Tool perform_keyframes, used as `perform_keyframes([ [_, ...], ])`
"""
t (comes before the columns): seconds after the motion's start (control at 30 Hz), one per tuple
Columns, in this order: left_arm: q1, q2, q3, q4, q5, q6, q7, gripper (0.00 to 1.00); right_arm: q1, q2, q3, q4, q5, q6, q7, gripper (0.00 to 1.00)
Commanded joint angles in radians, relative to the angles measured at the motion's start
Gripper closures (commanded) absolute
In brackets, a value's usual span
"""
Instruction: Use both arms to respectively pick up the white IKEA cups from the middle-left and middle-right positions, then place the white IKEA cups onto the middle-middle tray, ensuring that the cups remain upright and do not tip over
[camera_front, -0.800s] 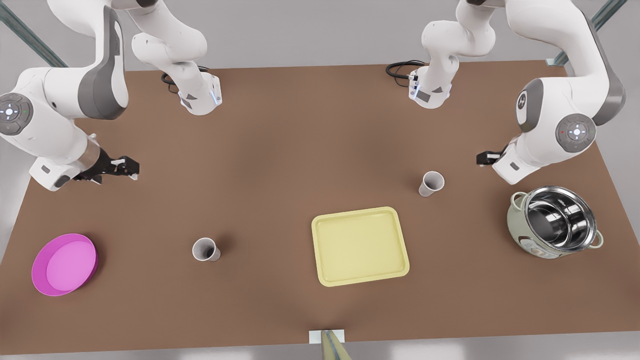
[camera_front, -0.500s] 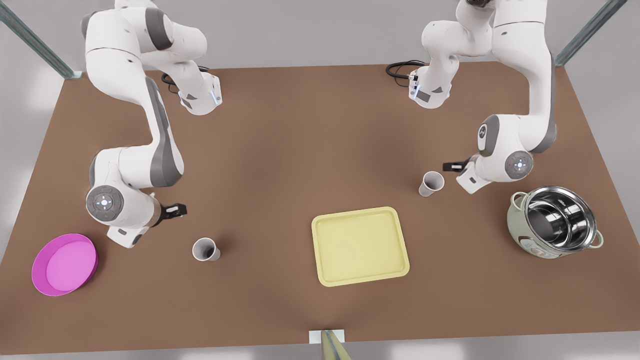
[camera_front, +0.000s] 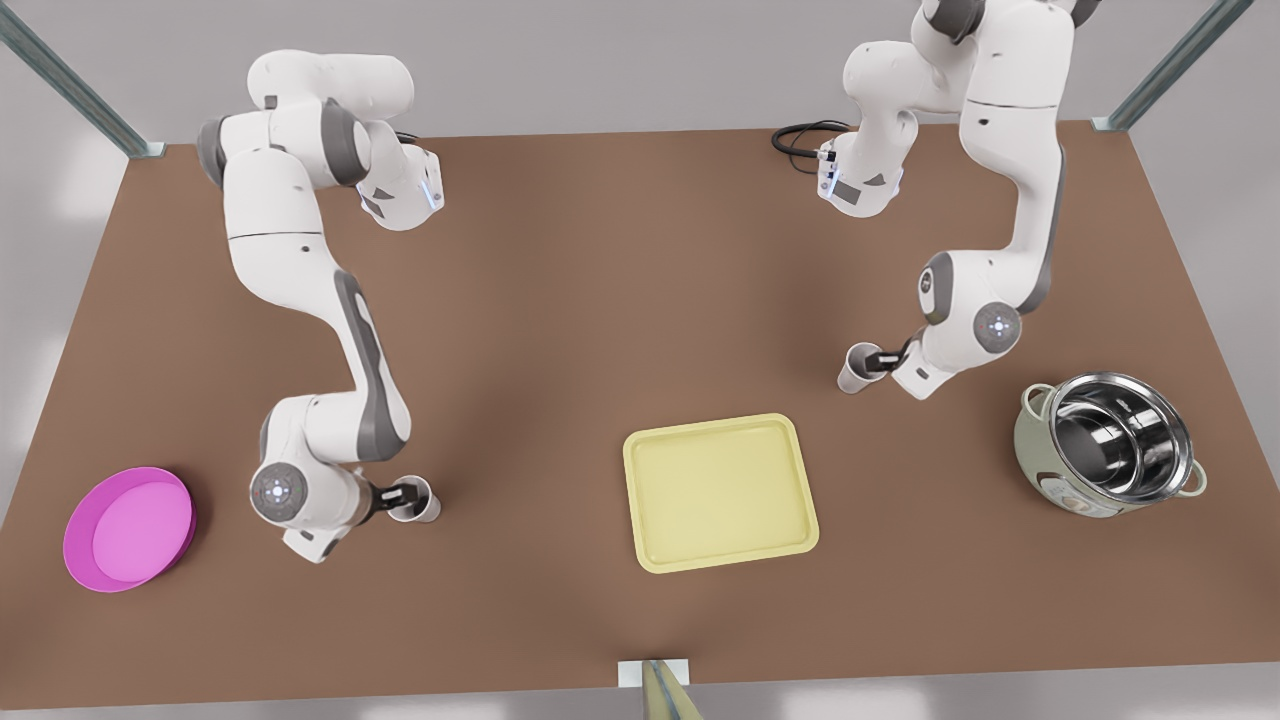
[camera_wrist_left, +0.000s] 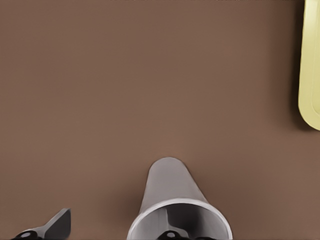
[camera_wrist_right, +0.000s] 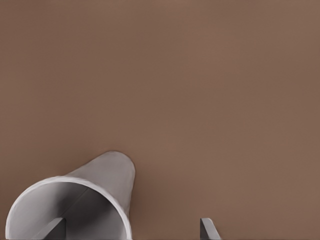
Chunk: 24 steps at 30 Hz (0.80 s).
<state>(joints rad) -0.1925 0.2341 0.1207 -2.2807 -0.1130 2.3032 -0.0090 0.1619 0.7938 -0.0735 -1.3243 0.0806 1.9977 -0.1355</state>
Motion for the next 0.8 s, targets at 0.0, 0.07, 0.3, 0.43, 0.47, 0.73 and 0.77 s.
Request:
perform_keyframes([
  [0.0, -0.001, 0.005, -0.001, 0.000, 0.000, 0.050, -0.012, 0.34, -0.001, 0.008, 0.000, -0.006, 0.022, 0.070, -0.009, 0.00],
  [0.07, -0.002, 0.017, -0.006, 0.000, -0.002, 0.050, -0.014, 0.42, -0.005, 0.033, 0.001, -0.009, 0.022, 0.070, -0.009, 0.00],
  [0.3, -0.012, 0.014, -0.019, 0.001, -0.053, 0.036, -0.019, 0.75, -0.004, 0.045, 0.001, -0.020, 0.050, 0.067, -0.013, 0.62],
  [0.43, -0.022, 0.047, -0.036, 0.156, -0.053, -0.148, -0.044, 0.79, 0.001, 0.042, 0.001, -0.016, 0.050, 0.067, -0.010, 0.74],
  [0.47, -0.027, 0.064, -0.053, 0.208, -0.051, -0.163, -0.121, 0.79, 0.001, 0.042, 0.001, -0.016, 0.050, 0.067, -0.010, 0.74],
  [0.73, -0.090, 0.432, -0.236, 0.908, 0.030, -0.360, -0.534, 0.79, 0.105, -0.021, 0.009, -0.009, 0.045, 0.026, -0.019, 0.78],
  [0.77, -0.091, 0.456, -0.237, 0.908, 0.061, -0.346, -0.534, 0.79, 0.172, -0.021, 0.009, 0.000, 0.045, 0.027, -0.015, 0.78],
])
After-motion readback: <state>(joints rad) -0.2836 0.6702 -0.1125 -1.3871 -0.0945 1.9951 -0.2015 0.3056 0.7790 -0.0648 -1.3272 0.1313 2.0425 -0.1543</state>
